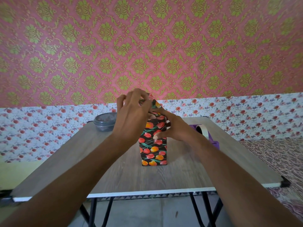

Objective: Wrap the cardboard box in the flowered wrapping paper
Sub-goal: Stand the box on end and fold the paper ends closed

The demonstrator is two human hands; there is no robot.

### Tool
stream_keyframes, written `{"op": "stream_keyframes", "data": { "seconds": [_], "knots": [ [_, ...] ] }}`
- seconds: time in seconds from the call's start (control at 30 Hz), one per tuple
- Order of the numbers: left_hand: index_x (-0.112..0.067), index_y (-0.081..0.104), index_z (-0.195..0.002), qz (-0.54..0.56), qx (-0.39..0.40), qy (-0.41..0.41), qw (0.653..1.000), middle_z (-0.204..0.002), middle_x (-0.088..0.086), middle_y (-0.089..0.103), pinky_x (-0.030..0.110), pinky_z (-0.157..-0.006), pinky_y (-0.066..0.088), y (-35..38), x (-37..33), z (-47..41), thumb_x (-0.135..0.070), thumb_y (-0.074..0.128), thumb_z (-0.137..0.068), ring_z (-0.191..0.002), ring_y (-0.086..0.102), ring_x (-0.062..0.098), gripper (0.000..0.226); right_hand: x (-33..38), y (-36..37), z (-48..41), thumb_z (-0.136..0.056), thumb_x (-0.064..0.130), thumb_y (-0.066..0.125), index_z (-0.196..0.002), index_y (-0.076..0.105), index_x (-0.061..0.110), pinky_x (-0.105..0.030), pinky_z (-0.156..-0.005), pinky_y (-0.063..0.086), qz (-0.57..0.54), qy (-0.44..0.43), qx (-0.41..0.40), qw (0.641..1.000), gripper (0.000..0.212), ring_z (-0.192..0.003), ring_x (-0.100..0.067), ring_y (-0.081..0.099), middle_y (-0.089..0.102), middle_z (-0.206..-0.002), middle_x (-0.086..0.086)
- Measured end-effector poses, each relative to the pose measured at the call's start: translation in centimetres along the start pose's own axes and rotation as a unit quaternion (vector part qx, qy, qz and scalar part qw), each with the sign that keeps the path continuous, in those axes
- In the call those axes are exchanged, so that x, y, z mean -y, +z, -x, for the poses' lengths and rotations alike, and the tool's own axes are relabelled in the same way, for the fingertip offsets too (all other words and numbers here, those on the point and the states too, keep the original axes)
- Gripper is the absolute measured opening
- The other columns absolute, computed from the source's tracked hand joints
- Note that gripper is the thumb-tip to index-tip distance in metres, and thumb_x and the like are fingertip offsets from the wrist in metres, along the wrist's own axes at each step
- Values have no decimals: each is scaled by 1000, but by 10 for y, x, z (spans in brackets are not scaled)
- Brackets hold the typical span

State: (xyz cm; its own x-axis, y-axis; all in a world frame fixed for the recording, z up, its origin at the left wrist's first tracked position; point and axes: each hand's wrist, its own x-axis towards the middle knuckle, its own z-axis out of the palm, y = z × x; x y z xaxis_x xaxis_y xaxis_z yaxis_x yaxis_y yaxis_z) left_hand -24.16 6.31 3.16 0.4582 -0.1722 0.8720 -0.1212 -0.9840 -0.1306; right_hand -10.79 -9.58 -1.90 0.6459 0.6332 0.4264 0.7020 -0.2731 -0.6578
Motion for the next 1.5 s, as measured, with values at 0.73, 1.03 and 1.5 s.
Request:
{"op": "stream_keyframes", "data": {
  "seconds": [0.73, 1.03, 1.5],
  "knots": [
    [-11, 72, -99, 223, 248, -195, 922, -91, -3, 65, 31, -89, 44, 36, 47, -108, -50, 68, -93, -88, 60, 15, 39, -4, -2, 3, -70, 25, 94, -134, 43, 68, 0, -86, 43, 16, -19, -3, 1000, 93, -111, 26, 52, 50, -117, 56],
    [3, 75, -76, 110, 349, -145, 919, -66, 16, 66, 35, -70, 47, 37, 36, -130, -45, 83, -80, -68, 65, 29, 49, -8, -1, 1, -68, 24, 94, -123, 41, 78, 1, -84, 44, 16, -20, -9, 1000, 94, -109, 24, 54, 54, -112, 54],
    [-7, 76, -83, 386, 181, -452, 784, -77, 8, 75, 32, -71, 62, 72, 48, -99, -14, 90, -72, -69, 71, 17, 18, -11, -1, 5, -72, 21, 93, -148, 46, 43, -6, -92, 46, 7, -46, -8, 999, 93, -118, 19, 53, 55, -126, 43]
  ]
}}
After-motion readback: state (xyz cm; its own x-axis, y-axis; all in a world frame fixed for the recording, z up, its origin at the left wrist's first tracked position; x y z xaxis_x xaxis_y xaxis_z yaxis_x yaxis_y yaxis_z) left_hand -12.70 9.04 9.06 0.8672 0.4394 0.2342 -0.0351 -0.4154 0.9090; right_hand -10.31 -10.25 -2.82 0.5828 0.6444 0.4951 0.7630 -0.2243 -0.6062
